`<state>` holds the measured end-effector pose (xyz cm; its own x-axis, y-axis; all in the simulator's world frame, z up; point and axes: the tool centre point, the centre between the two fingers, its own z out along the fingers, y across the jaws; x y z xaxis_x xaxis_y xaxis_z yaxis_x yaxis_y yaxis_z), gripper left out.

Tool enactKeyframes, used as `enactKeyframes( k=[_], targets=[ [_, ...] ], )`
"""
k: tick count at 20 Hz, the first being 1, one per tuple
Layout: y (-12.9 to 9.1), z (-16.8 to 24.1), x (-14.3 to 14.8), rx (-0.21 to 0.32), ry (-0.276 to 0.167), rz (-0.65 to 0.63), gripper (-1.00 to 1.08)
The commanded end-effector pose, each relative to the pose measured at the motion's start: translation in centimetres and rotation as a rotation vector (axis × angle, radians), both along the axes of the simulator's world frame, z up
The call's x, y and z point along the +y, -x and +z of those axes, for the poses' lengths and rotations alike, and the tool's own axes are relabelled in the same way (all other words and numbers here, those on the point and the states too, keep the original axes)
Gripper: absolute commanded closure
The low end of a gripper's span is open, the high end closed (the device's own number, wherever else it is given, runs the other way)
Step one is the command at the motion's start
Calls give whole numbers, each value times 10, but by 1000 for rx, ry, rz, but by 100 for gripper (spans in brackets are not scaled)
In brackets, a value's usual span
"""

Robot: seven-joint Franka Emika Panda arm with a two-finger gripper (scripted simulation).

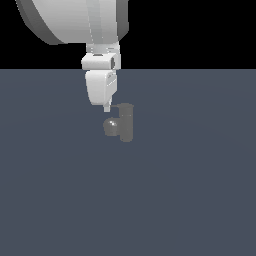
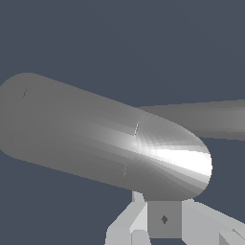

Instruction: Turn on the faucet by rotating a designated handle.

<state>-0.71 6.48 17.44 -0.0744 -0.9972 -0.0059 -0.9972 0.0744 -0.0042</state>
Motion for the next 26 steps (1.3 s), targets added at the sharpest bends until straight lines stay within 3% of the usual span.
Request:
enactKeyframes(
  k=[1, 9, 10, 26],
  targets=[
    [4, -1, -28, 2, 4, -24, 108],
    [16, -1, -69, 4, 5, -28, 108],
    [14, 0, -40, 1, -1, 13, 108],
    [-16, -1, -118, 4, 4, -19, 108]
  ],
)
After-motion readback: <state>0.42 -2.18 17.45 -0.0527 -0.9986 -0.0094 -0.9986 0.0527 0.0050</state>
